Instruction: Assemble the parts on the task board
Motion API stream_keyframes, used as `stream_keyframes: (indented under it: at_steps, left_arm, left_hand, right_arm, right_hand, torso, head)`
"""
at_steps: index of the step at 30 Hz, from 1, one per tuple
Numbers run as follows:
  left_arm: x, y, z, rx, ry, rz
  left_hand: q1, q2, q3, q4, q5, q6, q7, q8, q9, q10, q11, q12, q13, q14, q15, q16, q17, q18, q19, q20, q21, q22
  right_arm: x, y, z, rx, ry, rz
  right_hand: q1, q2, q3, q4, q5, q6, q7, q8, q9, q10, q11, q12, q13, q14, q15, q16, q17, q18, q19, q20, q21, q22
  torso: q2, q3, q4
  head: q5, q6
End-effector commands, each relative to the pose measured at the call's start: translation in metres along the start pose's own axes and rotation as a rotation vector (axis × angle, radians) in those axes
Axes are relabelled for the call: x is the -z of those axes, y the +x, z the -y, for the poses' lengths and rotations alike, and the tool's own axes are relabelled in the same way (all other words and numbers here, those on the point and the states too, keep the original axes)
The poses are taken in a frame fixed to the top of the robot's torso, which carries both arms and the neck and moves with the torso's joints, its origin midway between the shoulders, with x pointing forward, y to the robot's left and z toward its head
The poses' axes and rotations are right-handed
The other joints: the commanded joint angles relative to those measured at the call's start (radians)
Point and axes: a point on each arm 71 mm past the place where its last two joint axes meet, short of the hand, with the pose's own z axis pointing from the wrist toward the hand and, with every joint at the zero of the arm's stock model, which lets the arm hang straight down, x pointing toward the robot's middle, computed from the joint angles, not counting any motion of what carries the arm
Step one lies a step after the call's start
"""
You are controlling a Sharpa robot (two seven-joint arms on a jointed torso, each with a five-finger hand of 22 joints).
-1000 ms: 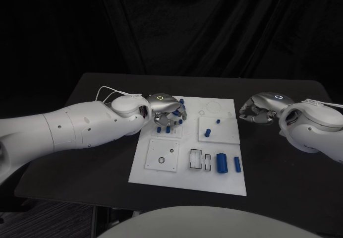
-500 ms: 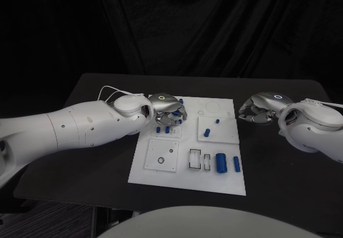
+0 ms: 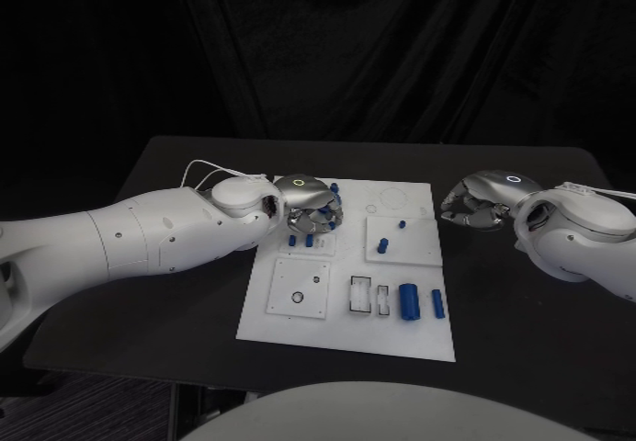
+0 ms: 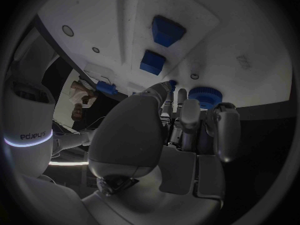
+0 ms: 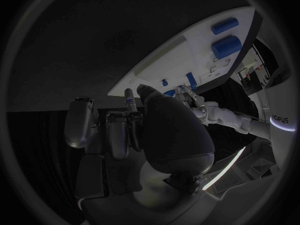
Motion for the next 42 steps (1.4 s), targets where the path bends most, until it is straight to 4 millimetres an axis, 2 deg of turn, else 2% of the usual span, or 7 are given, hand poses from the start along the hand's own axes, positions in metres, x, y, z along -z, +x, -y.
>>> stream_keyframes:
  at_steps: [1, 17, 24, 29, 33, 34, 42]
  left_arm:
    - [-0.001, 0.001, 0.002, 0.003, 0.011, -0.006]
    - [-0.001, 0.004, 0.002, -0.001, 0.007, 0.041]
    - [0.003, 0.003, 0.000, -0.004, 0.008, 0.076]
    - [0.014, -0.002, 0.001, -0.013, 0.029, 0.154]
    - [0.025, -0.008, 0.001, -0.021, 0.041, 0.217]
    - [0.028, -0.011, 0.001, -0.025, 0.042, 0.233]
    - [0.050, -0.031, -0.007, -0.043, 0.020, 0.276]
  left_hand:
    - [0.002, 0.009, 0.000, -0.009, 0.002, 0.015, 0.003, 0.008, 0.000, 0.017, -0.004, 0.009, 0.002, 0.003, -0.009, 0.005, 0.002, -0.020, 0.008, 0.001, 0.006, 0.210]
    - [0.017, 0.031, 0.026, -0.050, 0.024, 0.091, 0.038, 0.036, 0.004, 0.108, -0.038, -0.004, -0.040, 0.017, -0.040, 0.006, -0.013, -0.022, 0.016, -0.007, 0.015, 0.213]
    - [0.016, 0.030, 0.030, -0.062, 0.047, 0.111, 0.048, 0.039, 0.003, 0.143, -0.035, -0.017, -0.059, 0.030, -0.040, 0.012, -0.010, -0.024, 0.022, -0.011, 0.022, 0.215]
    - [0.015, 0.023, 0.036, -0.072, 0.071, 0.124, 0.053, 0.039, 0.001, 0.169, -0.032, -0.029, -0.075, 0.043, -0.037, 0.019, -0.003, -0.025, 0.025, -0.013, 0.026, 0.216]
    - [0.010, 0.019, 0.044, -0.074, 0.075, 0.123, 0.053, 0.034, -0.003, 0.172, -0.031, -0.052, -0.093, 0.048, -0.035, 0.020, -0.003, -0.023, 0.021, -0.015, 0.020, 0.214]
    - [0.005, 0.016, 0.049, -0.075, 0.076, 0.126, 0.054, 0.033, -0.005, 0.183, -0.030, -0.069, -0.107, 0.083, -0.035, 0.057, 0.055, -0.021, 0.015, -0.016, 0.012, 0.211]
    - [-0.021, 0.009, 0.051, -0.070, 0.056, 0.130, 0.053, 0.026, -0.009, 0.207, -0.032, -0.118, -0.146, 0.096, -0.044, 0.074, 0.074, -0.018, 0.006, -0.016, -0.003, 0.206]
  right_arm:
    - [0.000, 0.000, 0.000, 0.000, 0.003, 0.005]
    - [0.000, 0.000, -0.001, 0.000, 0.002, 0.009]
    - [0.000, 0.000, -0.001, 0.000, 0.001, 0.009]
    - [0.000, 0.000, 0.000, 0.000, 0.003, 0.010]
    - [0.001, 0.000, 0.001, 0.000, 0.006, 0.008]
    - [0.001, 0.000, 0.002, 0.000, 0.007, 0.008]
    - [0.002, 0.001, 0.004, 0.002, 0.015, 0.002]
  right_hand:
    - [0.000, -0.007, 0.003, 0.002, 0.003, 0.009, 0.000, -0.001, -0.002, 0.053, 0.003, -0.003, 0.209, 0.098, 0.000, -0.004, 0.253, 0.014, 0.005, 0.001, -0.005, 0.168]
    - [0.001, -0.007, 0.004, 0.002, 0.002, 0.010, 0.000, -0.001, -0.001, 0.053, 0.003, -0.003, 0.209, 0.098, 0.000, -0.004, 0.252, 0.014, 0.005, 0.001, -0.005, 0.168]
    - [0.001, -0.007, 0.004, 0.002, 0.002, 0.010, 0.000, -0.001, -0.001, 0.053, 0.003, -0.003, 0.209, 0.098, 0.000, -0.004, 0.252, 0.014, 0.005, 0.001, -0.005, 0.168]
    - [0.001, -0.007, 0.005, 0.001, 0.002, 0.010, 0.000, -0.001, -0.001, 0.052, 0.003, -0.004, 0.208, 0.098, -0.001, -0.005, 0.252, 0.014, 0.006, 0.001, -0.005, 0.168]
    - [0.001, -0.007, 0.005, 0.001, 0.002, 0.010, 0.000, -0.001, -0.001, 0.052, 0.002, -0.005, 0.208, 0.098, -0.001, -0.005, 0.252, 0.014, 0.006, 0.001, -0.005, 0.168]
    - [0.002, -0.007, 0.005, 0.001, 0.001, 0.010, 0.000, -0.001, -0.002, 0.052, 0.002, -0.005, 0.207, 0.097, -0.001, -0.006, 0.251, 0.015, 0.005, 0.001, -0.006, 0.168]
    - [0.002, -0.008, 0.005, 0.001, 0.001, 0.010, 0.000, -0.001, -0.002, 0.051, 0.002, -0.005, 0.207, 0.097, -0.001, -0.007, 0.251, 0.015, 0.005, 0.001, -0.008, 0.168]
  torso:
    - [0.000, -0.0001, 0.0003]
    - [0.001, 0.0001, 0.0004]
    - [0.000, -0.0001, 0.0017]
    - [0.000, -0.0021, 0.0050]
    - [-0.001, -0.0003, 0.0028]
    - [-0.002, 0.0000, 0.0031]
    - [-0.001, 0.0007, 0.0028]
  head:
    - [0.000, 0.000]
    - [0.000, 0.000]
    - [0.002, 0.000]
    - [-0.004, 0.000]
    - [-0.001, 0.000]
    - [-0.001, 0.000]
    - [0.004, 0.000]
